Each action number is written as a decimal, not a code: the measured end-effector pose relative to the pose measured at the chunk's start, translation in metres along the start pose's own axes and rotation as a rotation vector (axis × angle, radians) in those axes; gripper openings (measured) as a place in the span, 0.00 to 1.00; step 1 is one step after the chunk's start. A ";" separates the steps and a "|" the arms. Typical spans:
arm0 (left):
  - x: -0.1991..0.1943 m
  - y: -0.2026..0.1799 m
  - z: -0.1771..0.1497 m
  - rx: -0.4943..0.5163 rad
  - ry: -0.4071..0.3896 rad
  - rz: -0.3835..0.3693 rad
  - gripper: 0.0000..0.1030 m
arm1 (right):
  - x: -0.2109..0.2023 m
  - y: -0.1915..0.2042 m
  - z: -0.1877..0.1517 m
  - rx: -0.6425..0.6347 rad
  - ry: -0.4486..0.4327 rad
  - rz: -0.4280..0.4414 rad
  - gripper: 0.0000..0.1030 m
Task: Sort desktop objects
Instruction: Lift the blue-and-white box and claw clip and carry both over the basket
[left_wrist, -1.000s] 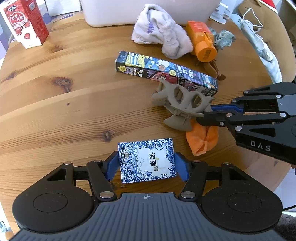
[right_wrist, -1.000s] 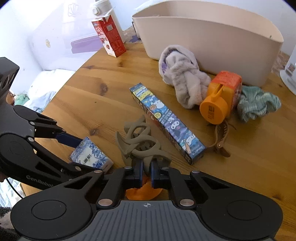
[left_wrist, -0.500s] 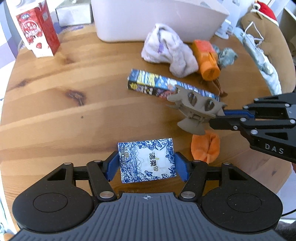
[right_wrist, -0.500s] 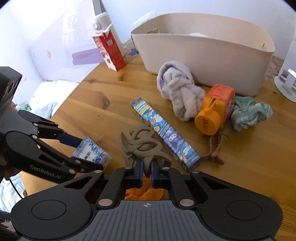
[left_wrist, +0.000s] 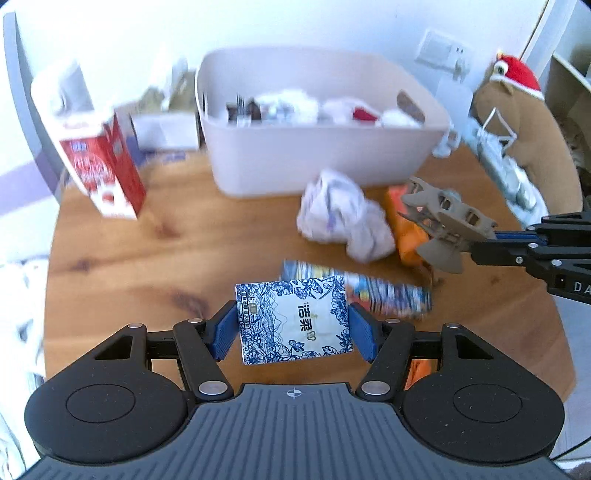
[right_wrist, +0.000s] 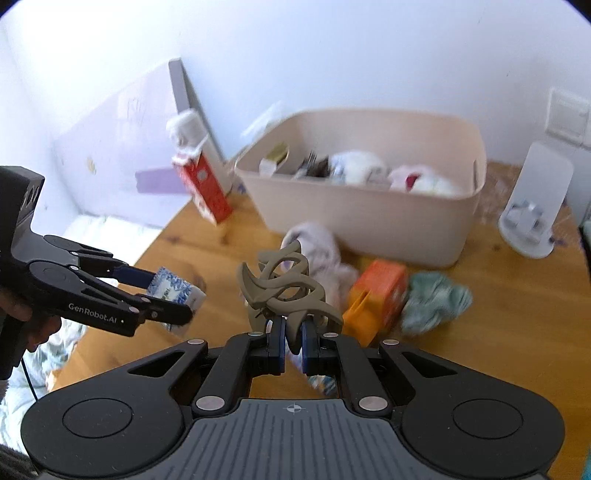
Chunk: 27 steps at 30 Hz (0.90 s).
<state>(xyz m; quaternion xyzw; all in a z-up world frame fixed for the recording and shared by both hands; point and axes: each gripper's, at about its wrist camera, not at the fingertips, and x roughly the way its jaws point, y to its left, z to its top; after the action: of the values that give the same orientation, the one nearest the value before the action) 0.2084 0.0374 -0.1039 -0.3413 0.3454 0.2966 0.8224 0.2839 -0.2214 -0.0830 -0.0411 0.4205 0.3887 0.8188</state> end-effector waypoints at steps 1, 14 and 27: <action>-0.002 0.001 0.004 0.001 -0.011 0.000 0.62 | -0.003 -0.001 0.004 -0.002 -0.012 -0.006 0.08; -0.021 0.003 0.052 0.050 -0.130 0.013 0.62 | -0.023 -0.018 0.047 -0.006 -0.140 -0.103 0.08; -0.022 -0.002 0.104 0.095 -0.218 -0.009 0.62 | -0.025 -0.040 0.081 0.052 -0.240 -0.184 0.08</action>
<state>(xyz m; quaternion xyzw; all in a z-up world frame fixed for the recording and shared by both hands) 0.2346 0.1102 -0.0310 -0.2689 0.2660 0.3117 0.8717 0.3550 -0.2323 -0.0229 -0.0114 0.3240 0.3030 0.8961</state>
